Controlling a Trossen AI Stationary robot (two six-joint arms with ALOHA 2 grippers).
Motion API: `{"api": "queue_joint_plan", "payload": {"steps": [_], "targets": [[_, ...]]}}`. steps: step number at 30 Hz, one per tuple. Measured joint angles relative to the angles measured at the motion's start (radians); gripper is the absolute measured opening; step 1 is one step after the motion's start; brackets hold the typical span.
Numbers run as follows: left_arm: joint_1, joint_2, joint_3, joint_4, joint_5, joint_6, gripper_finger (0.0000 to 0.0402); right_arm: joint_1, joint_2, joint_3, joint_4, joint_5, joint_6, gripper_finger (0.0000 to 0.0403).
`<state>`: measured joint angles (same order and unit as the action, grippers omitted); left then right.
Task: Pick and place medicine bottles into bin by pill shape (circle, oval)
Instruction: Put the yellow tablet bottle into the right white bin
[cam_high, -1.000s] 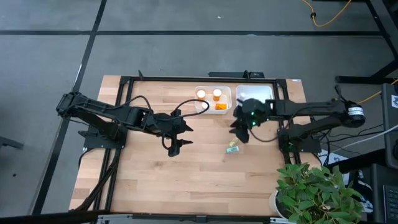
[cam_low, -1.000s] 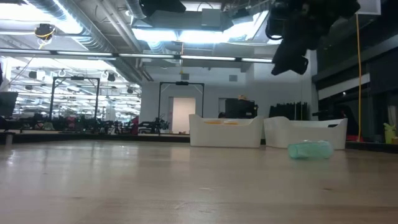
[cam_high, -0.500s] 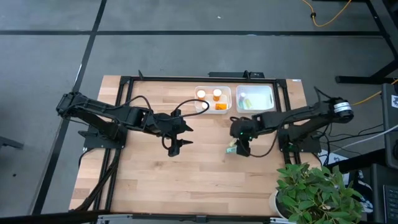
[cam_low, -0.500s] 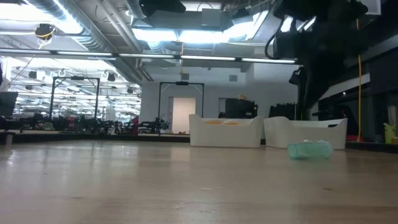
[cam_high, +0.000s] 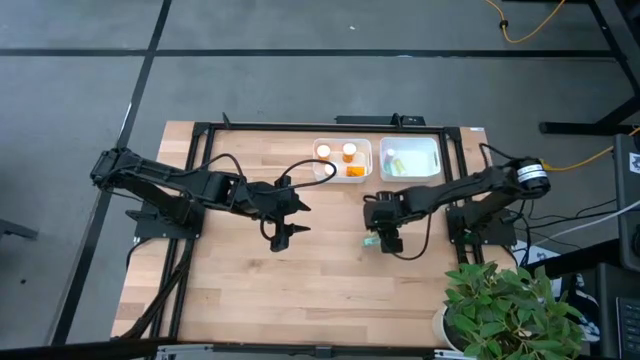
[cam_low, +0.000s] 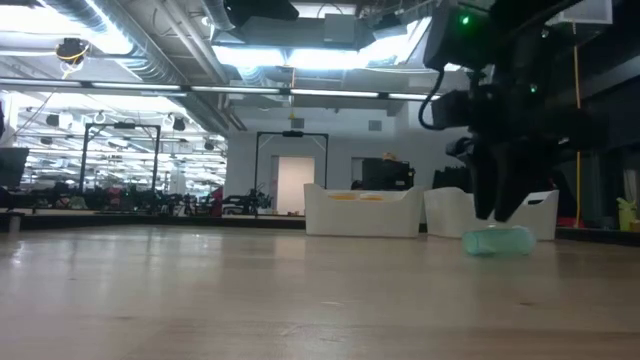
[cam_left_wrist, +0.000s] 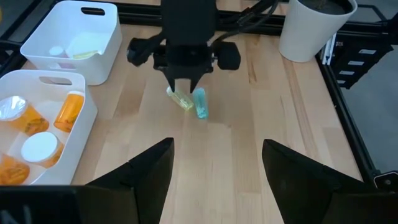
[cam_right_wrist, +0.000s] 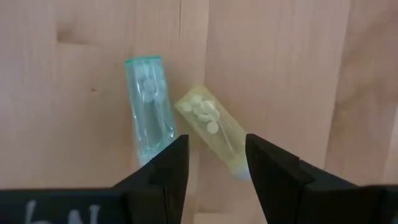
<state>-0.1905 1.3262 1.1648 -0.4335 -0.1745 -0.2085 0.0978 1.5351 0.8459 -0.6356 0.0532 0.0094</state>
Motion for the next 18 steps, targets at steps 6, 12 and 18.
{"api": "queue_joint_plan", "payload": {"steps": [6,12,18], "targets": [[0.0,0.0,0.0,0.001,0.0,0.0,0.0237,0.0,0.059,0.0,0.05,0.032,-0.044,0.016],[0.0,0.0,0.0,0.001,0.0,0.0,0.0237,0.0,0.116,0.0,0.052,0.032,-0.023,0.016],[0.0,0.0,0.0,0.0,0.0,0.0,0.0237,0.0,0.118,0.001,0.048,0.03,0.13,0.0127]]}}
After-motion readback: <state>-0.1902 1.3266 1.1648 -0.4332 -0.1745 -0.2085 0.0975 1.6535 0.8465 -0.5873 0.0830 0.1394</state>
